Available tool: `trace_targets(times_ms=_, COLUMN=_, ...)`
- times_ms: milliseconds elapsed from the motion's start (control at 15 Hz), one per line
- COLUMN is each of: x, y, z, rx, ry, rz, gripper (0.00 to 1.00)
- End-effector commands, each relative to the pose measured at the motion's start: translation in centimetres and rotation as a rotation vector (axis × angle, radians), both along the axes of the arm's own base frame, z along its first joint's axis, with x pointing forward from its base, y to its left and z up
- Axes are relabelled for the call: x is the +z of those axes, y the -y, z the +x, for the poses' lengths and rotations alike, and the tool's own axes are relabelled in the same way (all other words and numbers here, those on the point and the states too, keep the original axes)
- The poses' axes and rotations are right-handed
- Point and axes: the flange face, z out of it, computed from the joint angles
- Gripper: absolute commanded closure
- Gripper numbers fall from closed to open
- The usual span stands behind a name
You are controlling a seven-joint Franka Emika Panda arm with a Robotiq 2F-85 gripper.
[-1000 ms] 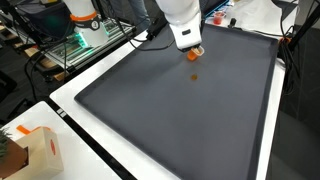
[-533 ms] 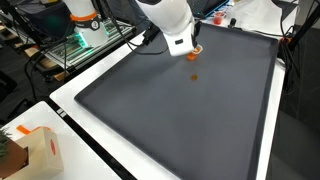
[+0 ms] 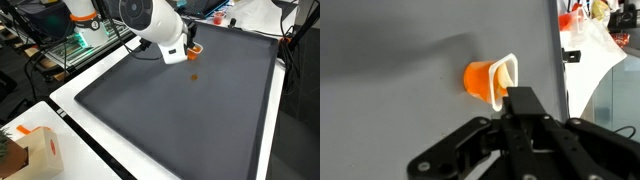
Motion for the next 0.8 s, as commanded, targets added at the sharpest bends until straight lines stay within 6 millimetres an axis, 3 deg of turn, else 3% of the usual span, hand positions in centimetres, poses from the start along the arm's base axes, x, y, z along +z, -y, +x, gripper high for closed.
trace_targets(times_ms=0, x=-0.39, y=0.49, z=-0.07, rx=-0.002, ry=0.02, rz=0.053, gripper=0.97)
trace_targets(times_ms=733, x=-1.12, y=0.49, z=0.19, rx=-0.032, ry=0.033, rz=0.023, gripper=0.97)
